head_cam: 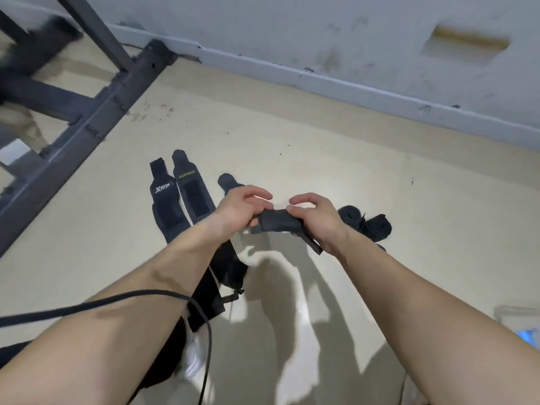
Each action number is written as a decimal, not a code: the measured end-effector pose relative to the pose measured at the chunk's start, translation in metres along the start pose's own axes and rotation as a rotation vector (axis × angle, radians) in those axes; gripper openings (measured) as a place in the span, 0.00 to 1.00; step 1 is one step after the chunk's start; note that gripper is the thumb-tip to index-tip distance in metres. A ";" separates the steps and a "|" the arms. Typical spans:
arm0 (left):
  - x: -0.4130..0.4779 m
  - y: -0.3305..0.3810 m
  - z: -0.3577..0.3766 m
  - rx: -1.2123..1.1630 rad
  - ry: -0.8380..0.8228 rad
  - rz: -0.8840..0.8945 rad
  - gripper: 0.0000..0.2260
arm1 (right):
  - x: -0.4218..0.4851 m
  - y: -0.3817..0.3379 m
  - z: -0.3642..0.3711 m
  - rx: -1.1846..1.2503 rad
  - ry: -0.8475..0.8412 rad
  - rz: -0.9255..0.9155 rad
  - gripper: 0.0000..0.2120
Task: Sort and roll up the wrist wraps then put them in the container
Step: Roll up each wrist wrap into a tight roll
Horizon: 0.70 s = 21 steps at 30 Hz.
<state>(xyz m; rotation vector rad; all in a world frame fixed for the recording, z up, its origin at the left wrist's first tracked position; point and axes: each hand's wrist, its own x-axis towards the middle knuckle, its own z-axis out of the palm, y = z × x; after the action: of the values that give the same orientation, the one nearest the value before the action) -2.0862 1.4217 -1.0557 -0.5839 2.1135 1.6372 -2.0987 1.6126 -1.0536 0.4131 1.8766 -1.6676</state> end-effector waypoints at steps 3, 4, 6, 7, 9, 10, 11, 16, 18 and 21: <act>-0.035 0.050 -0.017 0.091 -0.068 0.159 0.19 | -0.037 -0.042 -0.010 0.075 -0.038 -0.059 0.03; -0.048 0.066 -0.022 0.115 -0.083 0.209 0.20 | -0.049 -0.055 -0.013 0.111 -0.051 -0.073 0.03; -0.075 0.096 -0.030 0.134 -0.124 0.283 0.21 | -0.075 -0.081 -0.019 0.183 -0.069 -0.103 0.04; -0.089 0.110 -0.033 0.118 -0.170 0.317 0.22 | -0.088 -0.094 -0.023 0.222 -0.073 -0.119 0.04; -0.118 0.134 -0.037 0.129 -0.262 0.411 0.22 | -0.115 -0.118 -0.032 0.299 -0.084 -0.130 0.06; -0.131 0.144 -0.037 0.164 -0.270 0.466 0.21 | -0.130 -0.129 -0.038 0.336 -0.095 -0.121 0.06; -0.144 0.154 -0.035 0.191 -0.252 0.518 0.20 | -0.145 -0.139 -0.044 0.371 -0.114 -0.103 0.07; -0.187 0.185 -0.012 -0.088 -0.146 0.560 0.10 | -0.208 -0.168 -0.079 0.375 -0.268 -0.108 0.21; -0.196 0.192 -0.003 -0.116 -0.085 0.571 0.06 | -0.227 -0.168 -0.092 0.177 -0.250 -0.196 0.16; -0.203 0.197 0.015 -0.058 -0.096 0.600 0.01 | -0.241 -0.156 -0.108 -0.190 -0.081 -0.411 0.08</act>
<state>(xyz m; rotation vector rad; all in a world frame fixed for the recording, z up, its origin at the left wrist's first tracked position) -2.0251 1.4969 -0.7898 0.1410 2.3081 1.9804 -2.0263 1.7277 -0.7782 -0.1270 2.1368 -1.7029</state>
